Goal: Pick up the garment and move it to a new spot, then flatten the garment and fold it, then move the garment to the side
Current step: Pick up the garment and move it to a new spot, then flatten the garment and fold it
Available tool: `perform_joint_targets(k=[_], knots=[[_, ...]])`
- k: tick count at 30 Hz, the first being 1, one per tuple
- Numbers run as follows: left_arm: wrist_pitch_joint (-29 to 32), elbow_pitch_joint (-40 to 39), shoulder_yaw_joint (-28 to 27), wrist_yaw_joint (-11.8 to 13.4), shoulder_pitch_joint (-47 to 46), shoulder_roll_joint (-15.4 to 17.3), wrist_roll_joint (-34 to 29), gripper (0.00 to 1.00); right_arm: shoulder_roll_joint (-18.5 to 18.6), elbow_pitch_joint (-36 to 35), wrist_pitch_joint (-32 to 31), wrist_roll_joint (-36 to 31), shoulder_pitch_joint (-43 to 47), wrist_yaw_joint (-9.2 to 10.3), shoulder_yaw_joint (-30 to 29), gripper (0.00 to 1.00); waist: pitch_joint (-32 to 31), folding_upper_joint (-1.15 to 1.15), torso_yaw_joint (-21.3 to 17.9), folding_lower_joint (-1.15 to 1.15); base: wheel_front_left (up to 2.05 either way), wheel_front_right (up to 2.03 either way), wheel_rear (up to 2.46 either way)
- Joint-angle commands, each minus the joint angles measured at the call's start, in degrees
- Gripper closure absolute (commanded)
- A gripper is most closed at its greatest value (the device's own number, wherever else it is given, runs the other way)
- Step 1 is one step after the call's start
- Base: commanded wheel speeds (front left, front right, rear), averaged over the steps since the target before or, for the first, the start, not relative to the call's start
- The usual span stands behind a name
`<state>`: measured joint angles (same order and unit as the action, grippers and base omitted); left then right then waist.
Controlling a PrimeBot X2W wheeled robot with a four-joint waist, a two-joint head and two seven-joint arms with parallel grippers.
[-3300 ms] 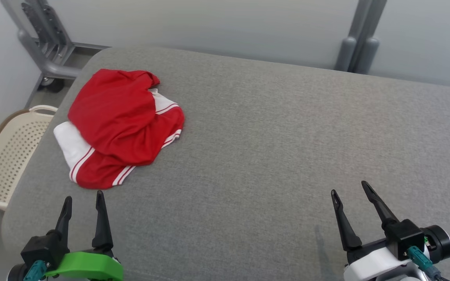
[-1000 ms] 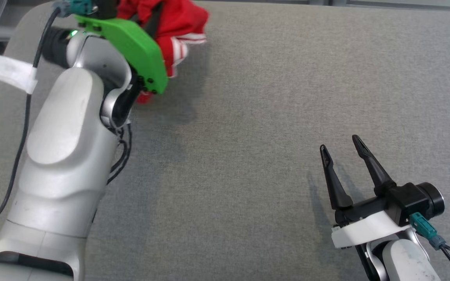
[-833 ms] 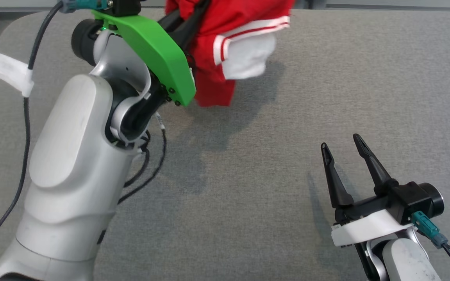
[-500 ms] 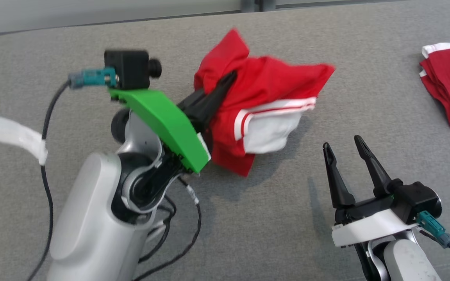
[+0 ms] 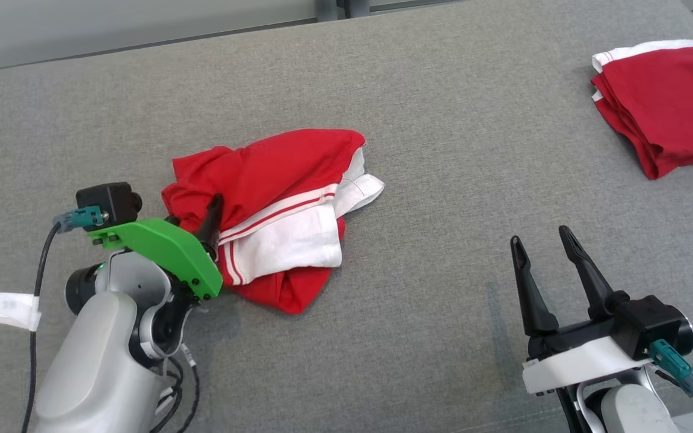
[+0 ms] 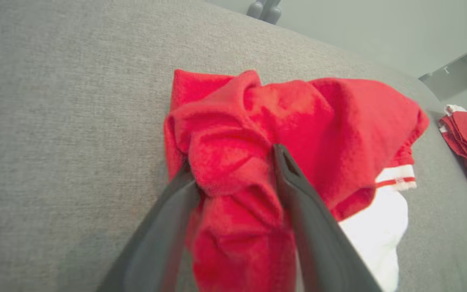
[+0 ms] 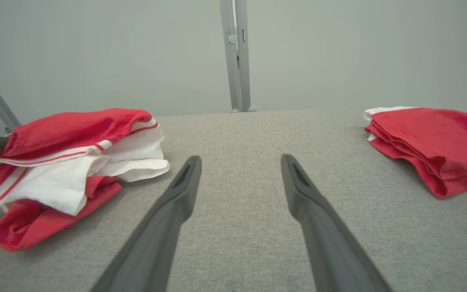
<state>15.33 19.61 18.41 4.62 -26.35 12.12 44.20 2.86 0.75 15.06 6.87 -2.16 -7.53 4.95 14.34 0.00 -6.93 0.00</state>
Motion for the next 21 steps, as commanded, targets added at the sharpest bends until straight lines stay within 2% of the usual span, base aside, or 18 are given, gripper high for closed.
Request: perform_joint_targets(k=[1, 6, 11, 16, 21], knots=[[-0.81, 0.53, 0.10, -0.08, -0.40, 0.92, -1.22, 0.00, 0.12, -0.22, 0.17, -0.18, 0.89, 0.08, -0.33, 0.00, -0.18, 0.00, 0.87, 0.00, 0.00, 0.00, 0.00], [-4.70, 0.25, 2.35, 1.93, 1.35, 4.05, -7.73, 0.00, 0.12, -0.87, 0.17, -1.26, 1.93, 0.08, -1.59, 0.00, -0.53, 0.00, 3.10, 0.00, 0.00, 0.00, 0.00], [-6.29, -9.02, 4.57, 4.55, 4.74, 5.47, -11.51, 0.00, 0.12, -1.10, 0.17, -1.96, 1.90, 0.08, -1.69, 0.00, -0.12, 0.00, 4.79, 0.00, 0.00, 0.00, 0.00], [-3.08, -19.98, 9.64, 5.20, 9.00, 4.52, -13.55, 0.00, 0.12, -0.96, 0.17, -1.85, 1.22, 0.08, -1.14, 0.00, 0.65, 0.00, 5.49, 0.00, 0.00, 0.00, 0.00], [0.00, -20.01, 12.17, 6.67, 10.33, 4.43, -14.43, 0.00, 0.11, -0.70, 0.17, -1.97, 0.47, 0.08, -0.34, 0.00, 1.68, 0.00, 4.82, 0.00, 0.00, 0.00, 0.00]])
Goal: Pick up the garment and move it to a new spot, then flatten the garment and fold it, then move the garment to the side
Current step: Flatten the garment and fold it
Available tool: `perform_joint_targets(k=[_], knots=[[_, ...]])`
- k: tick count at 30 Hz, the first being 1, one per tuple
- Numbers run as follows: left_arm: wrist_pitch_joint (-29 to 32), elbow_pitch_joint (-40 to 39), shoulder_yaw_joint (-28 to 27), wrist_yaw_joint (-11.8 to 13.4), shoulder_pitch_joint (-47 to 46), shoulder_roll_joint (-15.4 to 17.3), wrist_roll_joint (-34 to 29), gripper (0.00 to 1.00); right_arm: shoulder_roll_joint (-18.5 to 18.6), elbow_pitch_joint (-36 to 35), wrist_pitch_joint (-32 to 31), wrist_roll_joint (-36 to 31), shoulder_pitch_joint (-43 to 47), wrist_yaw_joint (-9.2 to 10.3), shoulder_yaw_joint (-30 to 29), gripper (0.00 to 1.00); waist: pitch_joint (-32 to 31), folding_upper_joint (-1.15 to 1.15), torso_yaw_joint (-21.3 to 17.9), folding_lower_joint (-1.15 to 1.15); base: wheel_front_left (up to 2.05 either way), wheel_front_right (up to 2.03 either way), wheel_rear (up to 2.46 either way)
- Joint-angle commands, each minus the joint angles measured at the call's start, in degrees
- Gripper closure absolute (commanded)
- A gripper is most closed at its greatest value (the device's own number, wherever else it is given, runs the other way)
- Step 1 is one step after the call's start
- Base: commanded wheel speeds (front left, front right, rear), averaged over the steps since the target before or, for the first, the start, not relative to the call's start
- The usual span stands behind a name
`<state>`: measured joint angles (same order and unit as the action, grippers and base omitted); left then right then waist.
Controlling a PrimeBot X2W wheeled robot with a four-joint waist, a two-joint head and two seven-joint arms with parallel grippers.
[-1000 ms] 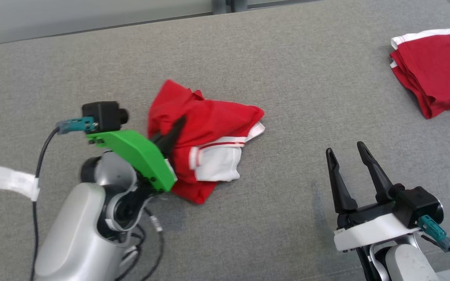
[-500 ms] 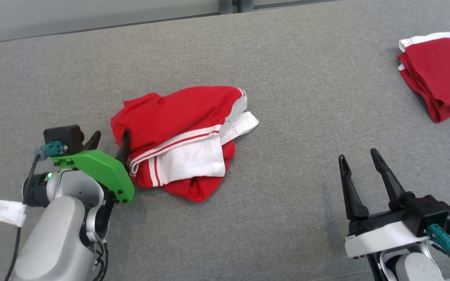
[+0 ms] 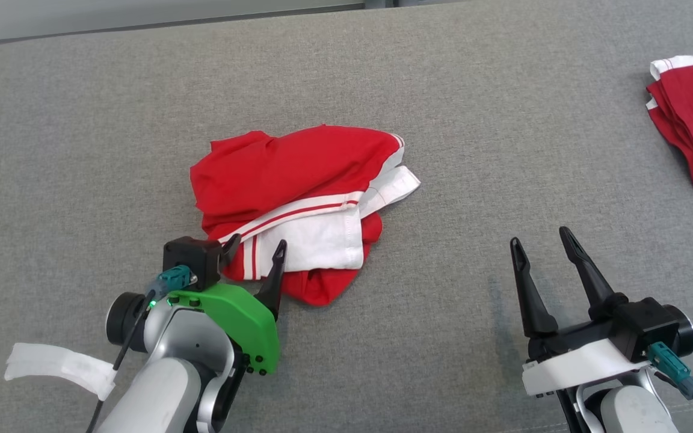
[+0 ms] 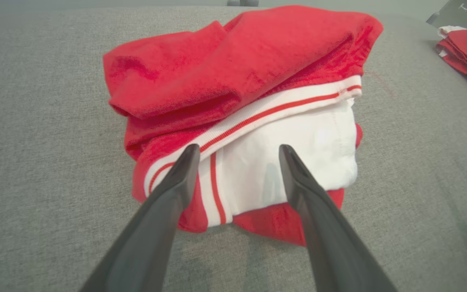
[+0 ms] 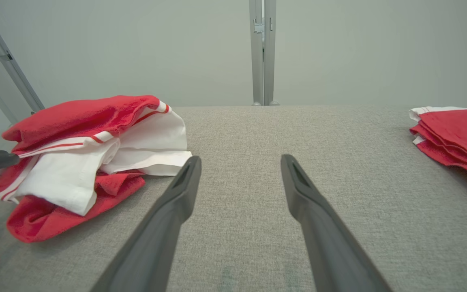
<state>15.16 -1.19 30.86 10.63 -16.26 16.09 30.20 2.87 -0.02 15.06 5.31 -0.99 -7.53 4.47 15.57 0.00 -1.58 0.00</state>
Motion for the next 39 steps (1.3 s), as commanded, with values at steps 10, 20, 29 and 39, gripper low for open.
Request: perform_joint_targets(k=[10, 20, 29, 39], knots=[[-2.19, 3.68, -4.20, 4.64, 2.74, 3.57, -0.89, 0.00, 0.10, 0.52, 0.17, 0.55, -0.05, 0.08, -0.66, 0.00, 0.90, 0.00, -3.87, 0.00, 0.00, 0.00, 0.00], [-1.71, 2.95, -6.20, 4.94, 5.87, 4.97, 1.43, 0.00, 0.12, 0.77, 0.17, 0.85, -0.41, 0.08, -0.86, 0.00, 1.28, 0.00, -4.34, 0.00, 0.00, 0.00, 0.00], [-3.96, 9.14, -5.15, -2.18, -3.47, -0.53, 6.00, 1.00, 0.14, 1.12, 0.17, 0.70, -1.90, 0.08, 0.18, 0.00, 1.56, 0.00, -5.50, 0.00, 0.00, 0.00, 0.00], [27.48, -9.74, 0.36, -11.03, -22.51, 2.26, 18.79, 1.00, 0.11, 2.23, 0.17, 4.62, -1.52, 0.08, 1.06, 0.00, -0.37, 0.00, -7.07, 0.00, 0.00, 0.00, 0.00]])
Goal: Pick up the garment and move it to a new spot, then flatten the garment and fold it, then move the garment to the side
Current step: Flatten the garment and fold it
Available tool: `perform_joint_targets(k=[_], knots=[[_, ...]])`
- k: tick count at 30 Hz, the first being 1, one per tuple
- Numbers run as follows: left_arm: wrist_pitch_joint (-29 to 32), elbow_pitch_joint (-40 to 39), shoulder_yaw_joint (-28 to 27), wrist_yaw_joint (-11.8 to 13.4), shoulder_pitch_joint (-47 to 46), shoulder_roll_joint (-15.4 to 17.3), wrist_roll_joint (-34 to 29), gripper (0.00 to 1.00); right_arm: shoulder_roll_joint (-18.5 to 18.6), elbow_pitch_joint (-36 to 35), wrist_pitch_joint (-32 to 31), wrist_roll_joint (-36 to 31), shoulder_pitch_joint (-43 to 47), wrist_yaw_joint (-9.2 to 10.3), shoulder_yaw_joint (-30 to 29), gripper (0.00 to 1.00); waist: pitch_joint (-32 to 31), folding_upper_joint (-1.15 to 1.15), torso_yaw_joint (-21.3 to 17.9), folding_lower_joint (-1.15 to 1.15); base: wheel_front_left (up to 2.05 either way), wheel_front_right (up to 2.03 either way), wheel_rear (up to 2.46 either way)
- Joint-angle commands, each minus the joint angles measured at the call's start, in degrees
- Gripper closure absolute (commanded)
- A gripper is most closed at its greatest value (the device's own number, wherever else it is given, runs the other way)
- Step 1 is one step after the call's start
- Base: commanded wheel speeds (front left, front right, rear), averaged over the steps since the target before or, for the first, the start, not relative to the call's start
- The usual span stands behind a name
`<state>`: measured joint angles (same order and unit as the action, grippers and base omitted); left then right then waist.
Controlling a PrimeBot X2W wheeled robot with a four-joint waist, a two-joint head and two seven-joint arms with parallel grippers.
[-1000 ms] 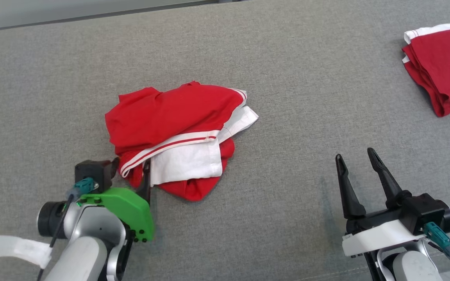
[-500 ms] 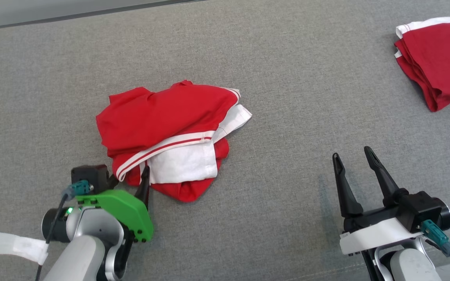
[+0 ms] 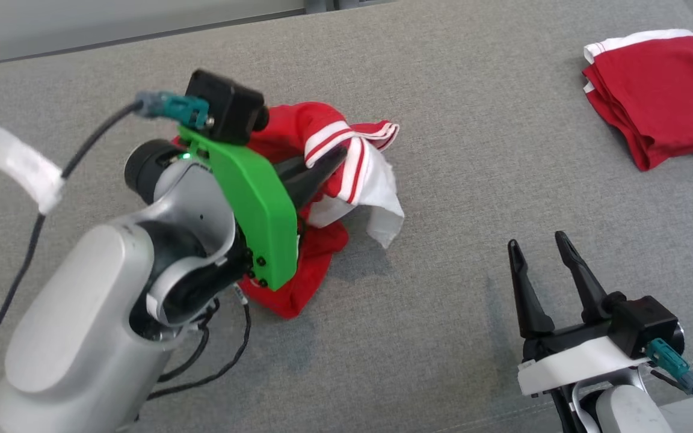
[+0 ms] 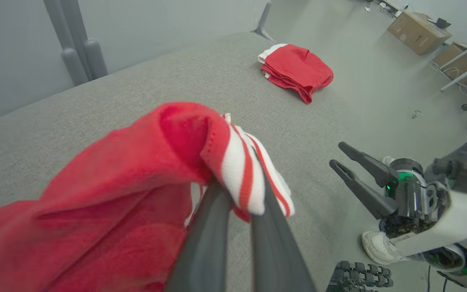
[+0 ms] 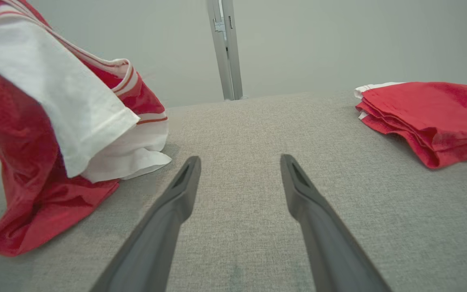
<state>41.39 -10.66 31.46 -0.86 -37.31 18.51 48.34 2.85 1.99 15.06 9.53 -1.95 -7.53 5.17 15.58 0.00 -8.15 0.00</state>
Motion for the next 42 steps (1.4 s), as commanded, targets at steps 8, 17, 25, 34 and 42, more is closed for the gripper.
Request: perform_joint_targets(k=[8, 17, 25, 34, 42], knots=[[25.30, 1.04, 1.11, 9.24, -19.65, -3.57, 9.02, 1.00, 0.14, 1.88, 0.17, 5.46, -3.01, 0.08, 4.72, 0.00, -1.14, 0.00, -4.52, 0.00, 0.00, 0.00, 0.00], [23.95, 12.85, -3.15, 16.72, -35.96, -11.90, 7.49, 1.00, 0.14, 2.56, 0.17, 7.85, -3.40, 0.07, 5.98, 0.00, -0.80, 0.00, -9.13, 0.00, 0.00, 0.00, 0.00], [11.97, 23.83, -9.21, 25.24, -44.93, -15.23, 8.03, 1.00, 0.12, 3.21, 0.17, 8.55, -2.25, 0.07, 5.83, 0.00, -0.60, 0.00, -10.49, 0.00, 0.00, 0.00, 0.00], [12.97, 23.13, -12.12, 27.02, -30.72, -4.69, 8.09, 1.00, 0.14, 3.54, 0.17, 7.36, -2.39, 0.07, 4.80, 0.00, -0.20, 0.00, -7.05, 0.00, 0.00, 0.00, 0.00], [9.51, 8.19, -22.66, 27.87, -1.64, 1.51, 14.44, 1.00, 0.14, 3.72, 0.17, 4.19, -2.77, 0.07, 3.58, 0.00, 1.04, 0.00, -1.39, 0.00, 0.00, 0.00, 0.00]])
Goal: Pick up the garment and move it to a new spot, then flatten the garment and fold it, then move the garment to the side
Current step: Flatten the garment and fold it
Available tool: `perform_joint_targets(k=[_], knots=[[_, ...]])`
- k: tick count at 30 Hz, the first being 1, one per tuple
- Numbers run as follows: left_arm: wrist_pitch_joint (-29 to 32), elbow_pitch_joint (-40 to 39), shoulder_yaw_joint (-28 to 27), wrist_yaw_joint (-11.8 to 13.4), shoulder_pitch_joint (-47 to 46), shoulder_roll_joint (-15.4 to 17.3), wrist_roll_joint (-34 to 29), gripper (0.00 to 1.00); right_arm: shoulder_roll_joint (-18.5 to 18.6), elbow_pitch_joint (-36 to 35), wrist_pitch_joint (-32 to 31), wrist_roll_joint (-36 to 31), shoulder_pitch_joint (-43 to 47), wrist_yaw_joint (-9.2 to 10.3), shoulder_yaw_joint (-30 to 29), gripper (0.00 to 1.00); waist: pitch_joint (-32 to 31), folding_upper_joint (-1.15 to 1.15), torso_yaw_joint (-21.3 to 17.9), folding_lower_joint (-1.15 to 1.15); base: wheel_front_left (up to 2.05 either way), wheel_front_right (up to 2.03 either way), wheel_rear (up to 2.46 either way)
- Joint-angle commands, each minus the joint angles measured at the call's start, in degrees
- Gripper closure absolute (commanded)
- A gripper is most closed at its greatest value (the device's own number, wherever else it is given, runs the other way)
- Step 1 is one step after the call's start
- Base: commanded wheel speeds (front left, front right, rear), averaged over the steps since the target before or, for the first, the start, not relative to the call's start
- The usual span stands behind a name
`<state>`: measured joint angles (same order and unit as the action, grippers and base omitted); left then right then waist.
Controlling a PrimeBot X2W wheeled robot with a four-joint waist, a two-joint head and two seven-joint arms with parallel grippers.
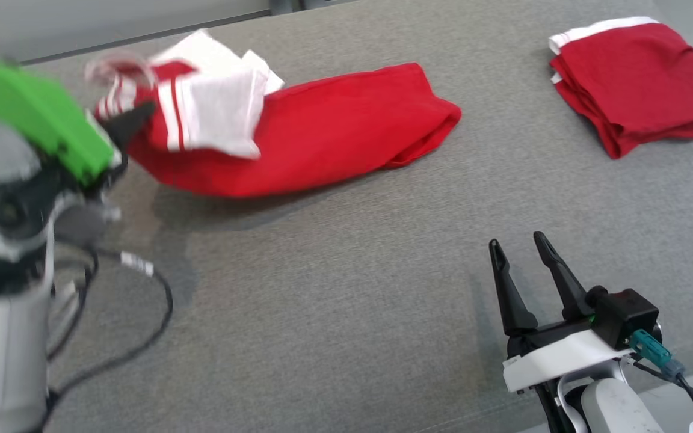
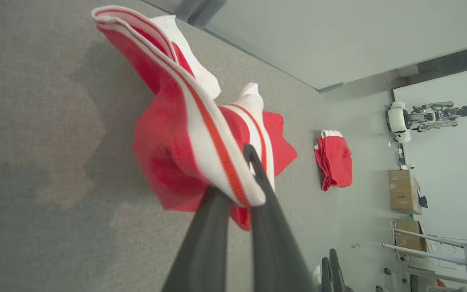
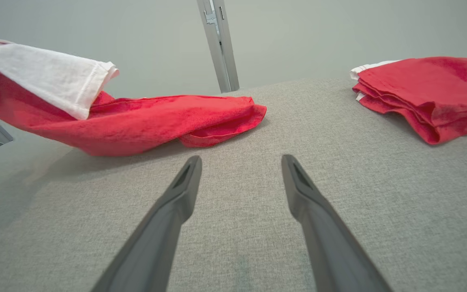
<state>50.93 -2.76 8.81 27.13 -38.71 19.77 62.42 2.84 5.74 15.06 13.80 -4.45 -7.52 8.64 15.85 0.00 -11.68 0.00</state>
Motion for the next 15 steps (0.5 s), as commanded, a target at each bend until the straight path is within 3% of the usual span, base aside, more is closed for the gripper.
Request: perform_joint_targets(k=[1, 3, 7, 12, 14, 15], knots=[[-1.15, -1.29, -1.02, -0.69, 3.43, -0.02, 1.09, 1.00, 0.16, -0.03, 0.17, -0.73, -0.38, 0.06, -0.36, 0.00, 0.88, 0.00, 3.07, 0.00, 0.00, 0.00, 0.00], [-4.04, -4.00, -3.21, -1.83, 10.18, -0.99, 1.81, 1.00, 0.16, -0.05, 0.17, -2.15, -0.65, 0.06, -0.90, 0.00, 1.10, 0.00, 4.71, 0.00, 0.00, 0.00, 0.00], [-10.60, -5.54, -7.22, -4.49, 20.64, -6.82, 5.35, 1.00, 0.16, -0.31, 0.17, -4.88, -0.35, 0.07, -2.57, 0.00, 1.25, 0.00, 8.20, 0.00, 0.00, 0.00, 0.00], [-16.62, -1.69, -9.20, -9.74, 27.13, -12.99, 8.62, 1.00, 0.16, -0.32, 0.17, -8.37, 0.71, 0.06, -4.07, 0.00, 0.94, 0.00, 12.14, 0.00, 0.00, 0.00, 0.00], [-19.05, 1.15, -9.49, -11.69, 28.16, -13.57, 7.88, 0.98, 0.18, -0.26, 0.17, -9.56, 0.94, 0.07, -4.43, 0.00, 0.67, 0.00, 13.22, 0.00, 0.00, 0.00, 0.00], [-20.59, 2.70, -9.60, -12.73, 28.13, -13.88, 7.23, 0.73, 0.16, -0.34, 0.17, -9.92, 1.13, 0.07, -4.58, 0.00, 0.54, 0.00, 13.69, 0.00, 0.00, 0.00, 0.00]])
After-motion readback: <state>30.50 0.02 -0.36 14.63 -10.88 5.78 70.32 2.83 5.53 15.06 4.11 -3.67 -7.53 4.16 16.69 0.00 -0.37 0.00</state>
